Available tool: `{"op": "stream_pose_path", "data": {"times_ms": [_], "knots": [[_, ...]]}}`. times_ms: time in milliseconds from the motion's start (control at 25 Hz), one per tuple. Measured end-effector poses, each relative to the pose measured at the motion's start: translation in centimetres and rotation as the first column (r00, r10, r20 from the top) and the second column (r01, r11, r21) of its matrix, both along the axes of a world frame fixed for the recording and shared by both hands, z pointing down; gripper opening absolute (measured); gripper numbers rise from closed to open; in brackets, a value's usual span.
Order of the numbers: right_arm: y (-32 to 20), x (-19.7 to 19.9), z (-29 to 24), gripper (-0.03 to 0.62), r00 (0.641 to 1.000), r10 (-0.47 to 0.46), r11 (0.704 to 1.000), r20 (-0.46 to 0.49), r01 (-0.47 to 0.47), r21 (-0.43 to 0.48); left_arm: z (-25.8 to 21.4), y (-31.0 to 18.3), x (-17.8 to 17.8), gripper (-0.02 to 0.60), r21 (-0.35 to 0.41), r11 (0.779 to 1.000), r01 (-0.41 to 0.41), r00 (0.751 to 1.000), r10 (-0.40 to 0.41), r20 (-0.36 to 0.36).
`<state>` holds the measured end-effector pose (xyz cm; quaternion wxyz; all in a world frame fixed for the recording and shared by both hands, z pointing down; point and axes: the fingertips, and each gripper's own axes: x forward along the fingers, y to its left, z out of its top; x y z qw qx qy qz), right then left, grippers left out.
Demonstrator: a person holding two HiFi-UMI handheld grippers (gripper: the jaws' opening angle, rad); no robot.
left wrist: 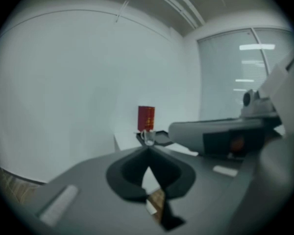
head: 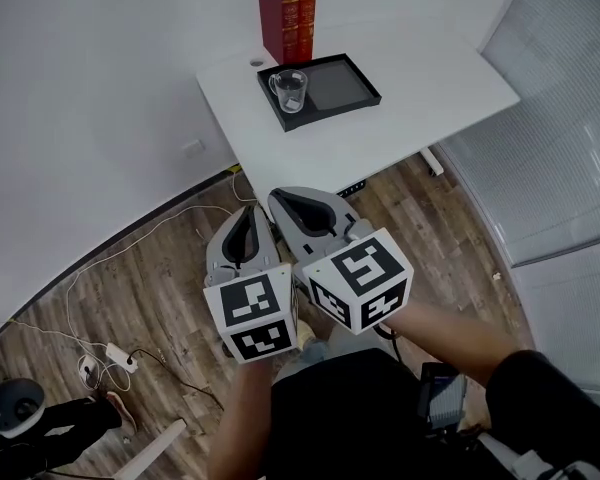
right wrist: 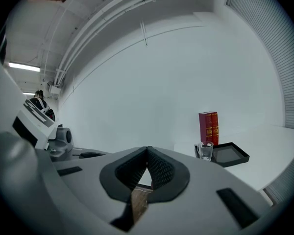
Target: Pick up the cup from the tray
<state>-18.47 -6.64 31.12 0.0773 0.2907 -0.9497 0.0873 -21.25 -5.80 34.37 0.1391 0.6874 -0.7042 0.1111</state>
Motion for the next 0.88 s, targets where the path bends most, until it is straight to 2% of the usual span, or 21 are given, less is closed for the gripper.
{"op": "stream_pose_path", "data": {"times_ms": [480, 880], "knots": [[-0.2, 0.8, -0.3, 0.012, 0.999, 0.024, 0.999, -0.021, -0.024, 0.021, -0.1, -0.4, 1.1, 0.003, 0.012, 0.999, -0.044, 0.999, 0.044, -0.024], [-2.1, 0.5, -0.8, 0.012, 1.0, 0.017, 0.999, -0.006, -0.017, 0.039, -0.4, -2.3, 0.7, 0.003, 0.018, 0.999, -0.038, 0.999, 0.039, -0.008]]}}
